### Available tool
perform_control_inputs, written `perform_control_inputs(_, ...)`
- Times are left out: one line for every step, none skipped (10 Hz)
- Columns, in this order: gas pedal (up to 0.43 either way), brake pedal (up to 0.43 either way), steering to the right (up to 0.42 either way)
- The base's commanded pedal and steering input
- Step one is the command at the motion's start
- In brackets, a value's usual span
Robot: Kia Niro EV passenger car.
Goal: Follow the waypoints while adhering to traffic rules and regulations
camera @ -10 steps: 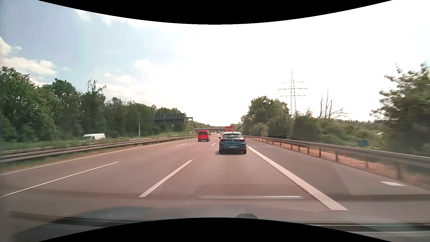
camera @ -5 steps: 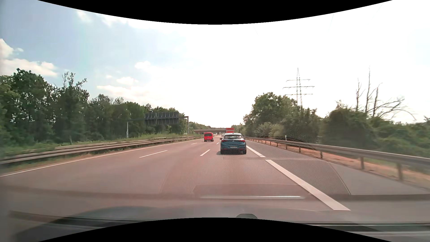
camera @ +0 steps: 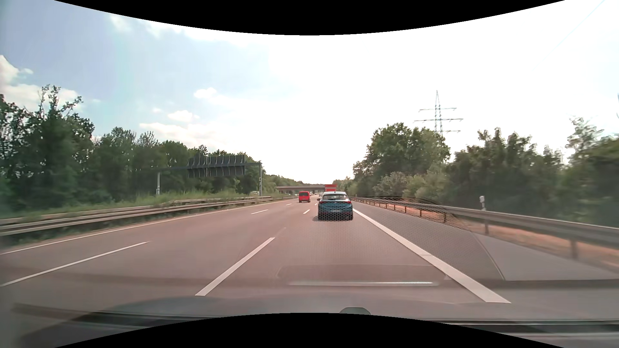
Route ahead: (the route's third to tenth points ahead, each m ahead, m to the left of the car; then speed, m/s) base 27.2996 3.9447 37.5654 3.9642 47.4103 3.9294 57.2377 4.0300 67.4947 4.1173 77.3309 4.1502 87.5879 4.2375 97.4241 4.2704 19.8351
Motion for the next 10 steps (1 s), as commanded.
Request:
perform_control_inputs(0.0,0.0,-0.002)
perform_control_inputs(0.0,0.0,-0.002)
perform_control_inputs(0.0,0.0,-0.002)
perform_control_inputs(0.0,0.0,-0.002)
perform_control_inputs(0.0,0.0,-0.003)
perform_control_inputs(0.0,0.0,-0.004)
perform_control_inputs(0.0,0.0,-0.005)
perform_control_inputs(0.0,0.0,-0.005)
perform_control_inputs(0.0,0.0,-0.005)
perform_control_inputs(0.0,0.0,-0.005)
